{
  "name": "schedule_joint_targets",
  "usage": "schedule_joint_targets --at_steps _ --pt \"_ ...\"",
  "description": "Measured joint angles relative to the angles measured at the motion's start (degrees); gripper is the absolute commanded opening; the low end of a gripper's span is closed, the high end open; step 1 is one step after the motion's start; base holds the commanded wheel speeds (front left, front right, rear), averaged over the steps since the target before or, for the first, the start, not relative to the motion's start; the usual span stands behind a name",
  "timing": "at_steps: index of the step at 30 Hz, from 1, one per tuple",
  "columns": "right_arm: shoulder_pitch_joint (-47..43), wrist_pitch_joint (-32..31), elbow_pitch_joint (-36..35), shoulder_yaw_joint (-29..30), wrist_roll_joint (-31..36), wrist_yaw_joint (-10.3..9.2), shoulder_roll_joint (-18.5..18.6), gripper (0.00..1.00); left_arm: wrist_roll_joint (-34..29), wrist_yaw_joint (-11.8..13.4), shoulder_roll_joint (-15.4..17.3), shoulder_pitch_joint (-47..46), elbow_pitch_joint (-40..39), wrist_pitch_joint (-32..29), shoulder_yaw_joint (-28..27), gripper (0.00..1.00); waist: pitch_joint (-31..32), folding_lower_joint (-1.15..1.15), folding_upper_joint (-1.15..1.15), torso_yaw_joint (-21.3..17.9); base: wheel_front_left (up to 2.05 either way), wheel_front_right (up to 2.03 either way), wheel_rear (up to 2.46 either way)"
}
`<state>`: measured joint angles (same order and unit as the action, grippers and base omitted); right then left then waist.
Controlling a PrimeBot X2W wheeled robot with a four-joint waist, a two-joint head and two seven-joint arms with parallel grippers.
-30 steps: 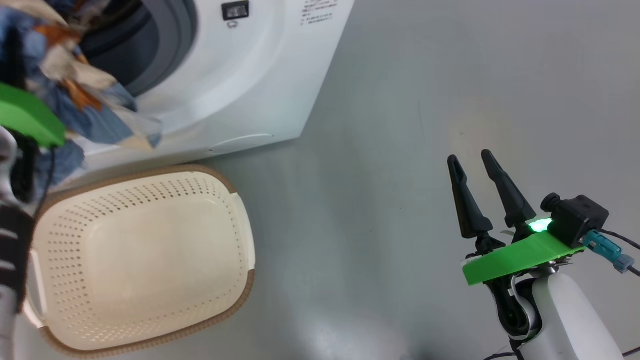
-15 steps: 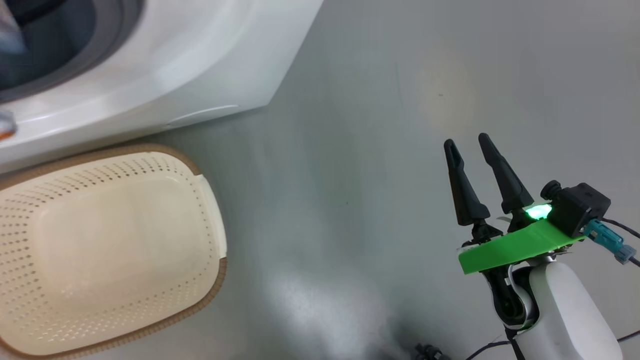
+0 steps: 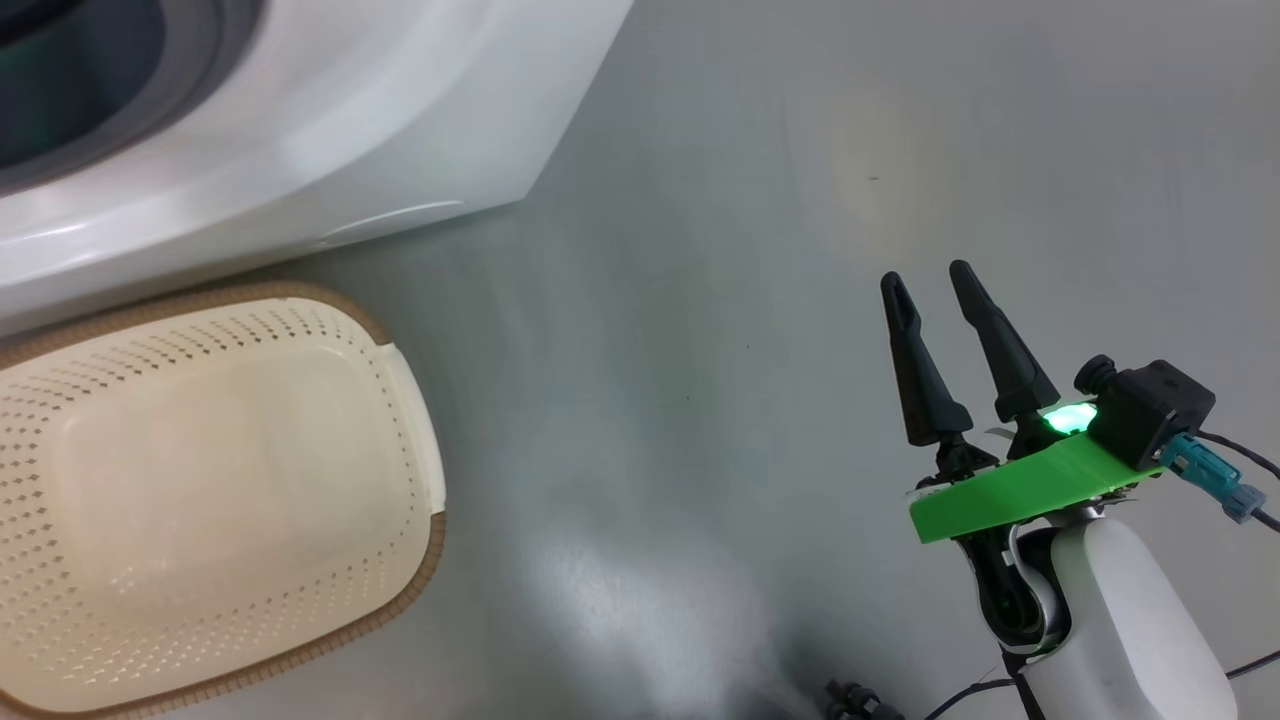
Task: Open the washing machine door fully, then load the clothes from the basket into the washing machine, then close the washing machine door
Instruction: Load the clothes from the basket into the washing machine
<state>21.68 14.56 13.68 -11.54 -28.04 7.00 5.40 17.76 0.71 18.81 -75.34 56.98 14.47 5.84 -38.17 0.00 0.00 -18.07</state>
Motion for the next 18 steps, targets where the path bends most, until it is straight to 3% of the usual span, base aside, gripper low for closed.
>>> schedule_joint_targets --at_steps 6,18 --pt "0.0 0.0 0.3 0.0 0.1 0.0 0.0 1.0 0.0 -1.3 -0.5 -0.3 2.9 0.2 0.6 1.0 1.4 0.0 0.0 0.6 0.0 0.0 0.0" --pt "-0.1 0.0 1.0 0.0 0.1 0.0 0.2 1.0 -0.4 -2.5 -2.5 5.3 -0.2 0.2 0.0 1.0 5.5 0.0 0.0 2.1 0.0 0.0 0.0"
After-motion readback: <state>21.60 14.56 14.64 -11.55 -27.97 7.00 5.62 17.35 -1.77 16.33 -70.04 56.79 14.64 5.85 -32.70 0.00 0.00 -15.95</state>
